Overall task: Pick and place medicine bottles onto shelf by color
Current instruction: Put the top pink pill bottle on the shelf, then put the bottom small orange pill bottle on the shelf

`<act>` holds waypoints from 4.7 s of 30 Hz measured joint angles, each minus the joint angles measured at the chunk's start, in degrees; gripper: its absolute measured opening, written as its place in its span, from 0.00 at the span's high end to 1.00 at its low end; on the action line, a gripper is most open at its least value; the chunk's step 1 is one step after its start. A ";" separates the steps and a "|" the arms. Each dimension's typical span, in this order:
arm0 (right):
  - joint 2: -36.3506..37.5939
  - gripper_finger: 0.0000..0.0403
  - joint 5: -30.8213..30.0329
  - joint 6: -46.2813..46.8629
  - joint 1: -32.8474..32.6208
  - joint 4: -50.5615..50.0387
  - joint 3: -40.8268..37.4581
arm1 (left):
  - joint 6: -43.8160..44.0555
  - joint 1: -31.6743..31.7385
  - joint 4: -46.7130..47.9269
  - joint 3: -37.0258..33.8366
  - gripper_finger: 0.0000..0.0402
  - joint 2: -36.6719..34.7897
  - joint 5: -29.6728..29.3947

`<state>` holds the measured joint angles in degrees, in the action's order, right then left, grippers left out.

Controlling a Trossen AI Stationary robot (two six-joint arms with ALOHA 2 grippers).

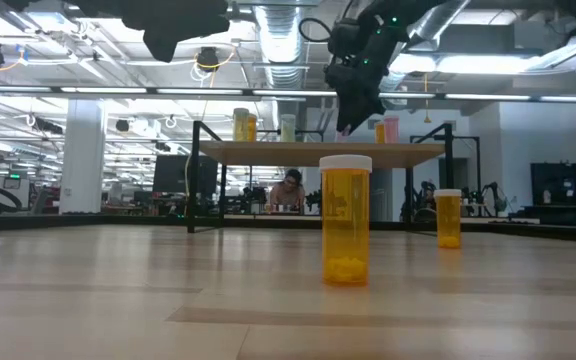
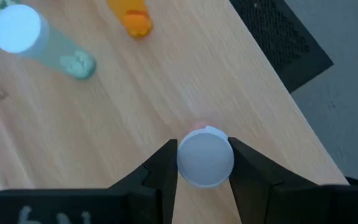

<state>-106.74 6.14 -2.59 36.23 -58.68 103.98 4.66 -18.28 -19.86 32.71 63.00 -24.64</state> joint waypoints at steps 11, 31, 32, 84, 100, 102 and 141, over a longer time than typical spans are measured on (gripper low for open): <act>-0.15 0.55 -0.04 -0.48 -0.15 0.88 0.16 | 0.31 0.70 0.02 0.00 0.68 0.00 0.37; 2.19 0.49 -0.19 2.15 -1.43 -5.64 5.67 | 0.95 0.81 1.17 0.00 0.68 0.00 0.31; 3.07 0.49 -0.18 2.16 -1.86 -5.72 5.62 | 1.06 0.81 1.27 0.00 0.68 0.00 0.31; 24.18 0.56 -13.75 -0.35 -50.00 110.41 -66.99 | -0.56 1.18 0.59 0.00 0.68 0.00 1.49; 21.99 0.56 -14.04 2.71 -50.10 112.89 -63.31 | 0.56 1.19 4.07 0.00 0.68 0.00 1.85; 22.05 0.56 -14.02 2.71 -50.22 112.46 -63.31 | 1.02 1.20 3.93 0.00 0.68 0.00 3.07; 71.48 0.75 -48.34 -5.96 -59.09 92.09 -90.76 | -2.62 1.05 -2.97 15.23 0.38 36.77 28.68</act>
<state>-35.26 -42.20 -8.54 -22.87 33.41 13.22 2.04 -17.24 -22.83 47.94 99.78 4.03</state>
